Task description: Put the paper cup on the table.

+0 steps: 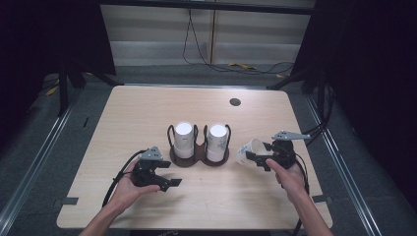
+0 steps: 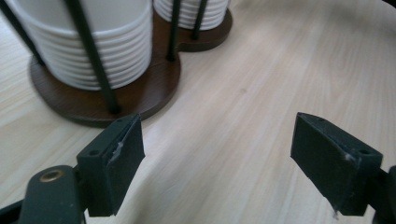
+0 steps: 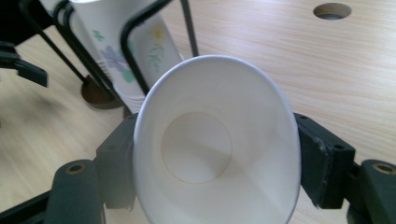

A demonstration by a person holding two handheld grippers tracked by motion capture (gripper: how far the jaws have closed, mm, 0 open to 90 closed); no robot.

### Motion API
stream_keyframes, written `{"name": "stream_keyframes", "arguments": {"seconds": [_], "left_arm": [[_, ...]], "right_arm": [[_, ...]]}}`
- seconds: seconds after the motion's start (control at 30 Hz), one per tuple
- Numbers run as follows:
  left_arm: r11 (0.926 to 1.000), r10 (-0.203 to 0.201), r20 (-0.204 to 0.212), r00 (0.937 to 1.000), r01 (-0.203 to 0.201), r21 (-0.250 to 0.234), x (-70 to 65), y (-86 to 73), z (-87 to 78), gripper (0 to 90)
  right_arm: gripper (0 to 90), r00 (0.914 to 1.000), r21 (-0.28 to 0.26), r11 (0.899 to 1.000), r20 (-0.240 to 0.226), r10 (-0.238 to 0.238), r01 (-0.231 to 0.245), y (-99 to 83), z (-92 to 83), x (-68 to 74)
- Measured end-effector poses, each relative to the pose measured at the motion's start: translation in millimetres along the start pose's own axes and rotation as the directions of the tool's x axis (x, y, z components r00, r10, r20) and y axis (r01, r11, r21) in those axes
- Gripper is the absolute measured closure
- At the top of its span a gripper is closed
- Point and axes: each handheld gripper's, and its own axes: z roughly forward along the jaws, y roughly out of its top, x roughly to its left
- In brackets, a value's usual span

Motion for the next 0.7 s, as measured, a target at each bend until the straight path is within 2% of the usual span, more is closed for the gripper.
{"name": "stream_keyframes", "arguments": {"seconds": [0.13, 0.2, 0.27, 0.3, 0.37, 0.43, 0.5, 0.57, 0.63, 0.7], "left_arm": [[0.9996, -0.029, -0.034, 0.9990, 0.029, -0.003, 6.2, -1.3, -3.0, 17.3], [0.9994, -0.033, -0.051, 0.9981, 0.033, 0.003, 8.5, -1.7, -3.7, 17.3], [0.9994, -0.032, -0.086, 0.9958, 0.033, 0.008, 9.2, -2.2, -4.9, 17.3], [0.9996, -0.028, -0.094, 0.9952, 0.029, 0.003, 9.2, -2.1, -6.2, 17.3], [0.9982, -0.059, -0.088, 0.9944, 0.057, -0.020, 8.7, -1.7, -10.0, 17.4], [0.9985, -0.053, -0.124, 0.9909, 0.051, -0.021, 8.5, -2.2, -13.5, 19.3], [0.9976, -0.069, -0.135, 0.9885, 0.067, -0.019, 11.4, -4.1, -15.2, 19.5], [0.9960, -0.088, -0.140, 0.9863, 0.084, -0.031, 14.4, -7.4, -16.5, 19.5], [0.9953, -0.095, -0.147, 0.9846, 0.091, -0.032, 16.8, -9.2, -18.1, 19.5], [0.9948, -0.099, -0.150, 0.9837, 0.095, -0.038, 18.7, -9.6, -19.3, 19.5]], "right_arm": [[26.6, 0.9996, 0.011, 1.000, 0.029, -0.005, 0.005, 3.1, 2.5, -6.4], [26.6, 0.9988, 0.011, 1.000, 0.049, -0.010, 0.010, 6.1, 2.5, -9.8], [26.6, 0.9986, 0.003, 1.000, 0.053, -0.001, 0.001, 8.4, 2.9, -13.9], [26.6, 0.9981, 0.003, 1.000, 0.062, -0.002, 0.002, 9.1, 3.8, -15.4], [26.6, 0.9972, 0.015, 1.000, 0.075, -0.003, 0.002, 9.1, 7.2, -19.1], [26.6, 0.9954, 0.030, 1.000, 0.096, -0.006, 0.003, 9.1, 10.2, -21.8], [26.6, 0.9920, 0.036, 0.999, 0.126, 0.003, -0.007, 9.6, 12.0, -26.0], [26.6, 0.9865, 0.048, 0.999, 0.163, -0.011, 0.004, 10.6, 12.2, -28.3], [26.6, 0.9836, 0.063, 0.998, 0.180, -0.005, -0.006, 12.8, 11.1, -32.7], [26.6, 0.9766, 0.074, 0.997, 0.214, -0.018, 0.002, 15.2, 10.2, -35.7]]}}
